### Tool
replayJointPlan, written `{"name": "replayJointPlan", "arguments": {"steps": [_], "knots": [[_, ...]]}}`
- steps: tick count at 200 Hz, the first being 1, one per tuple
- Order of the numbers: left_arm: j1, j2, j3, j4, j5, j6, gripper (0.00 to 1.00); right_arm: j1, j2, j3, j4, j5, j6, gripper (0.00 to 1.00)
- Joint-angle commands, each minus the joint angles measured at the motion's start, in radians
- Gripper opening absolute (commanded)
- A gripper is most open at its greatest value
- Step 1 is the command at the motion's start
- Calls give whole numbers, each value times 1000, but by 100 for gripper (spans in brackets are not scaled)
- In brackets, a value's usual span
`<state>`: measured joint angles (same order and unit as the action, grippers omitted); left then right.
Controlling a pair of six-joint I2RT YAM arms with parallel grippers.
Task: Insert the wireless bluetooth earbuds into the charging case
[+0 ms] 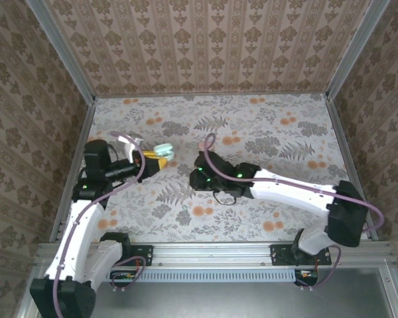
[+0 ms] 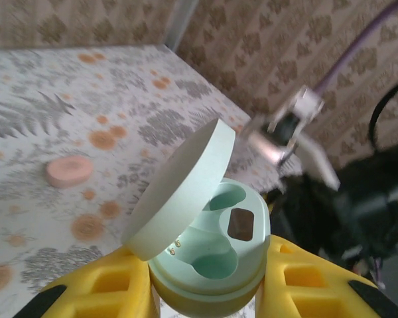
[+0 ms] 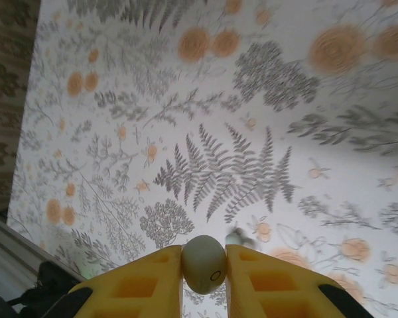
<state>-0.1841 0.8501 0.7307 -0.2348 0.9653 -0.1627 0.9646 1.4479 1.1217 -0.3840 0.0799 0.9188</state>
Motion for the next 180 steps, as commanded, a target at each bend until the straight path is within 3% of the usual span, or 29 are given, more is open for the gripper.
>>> {"name": "replayJointPlan", "arguments": {"steps": [1, 45, 72, 118, 180], "knots": [[-120, 62, -8, 111, -100, 36, 12, -48, -130, -68, 1, -71, -32, 22], [-332, 243, -24, 343, -201, 45, 12, -101, -411, -184, -84, -39, -22, 22], [-441, 348, -9, 451, -236, 94, 12, -106, -504, -197, -117, -33, -42, 22], [-548, 440, 30, 540, -277, 140, 13, -106, -455, -156, -136, -94, -78, 21], [-597, 451, -2, 597, -316, 145, 13, -106, -389, -114, -116, -112, -107, 21]]}}
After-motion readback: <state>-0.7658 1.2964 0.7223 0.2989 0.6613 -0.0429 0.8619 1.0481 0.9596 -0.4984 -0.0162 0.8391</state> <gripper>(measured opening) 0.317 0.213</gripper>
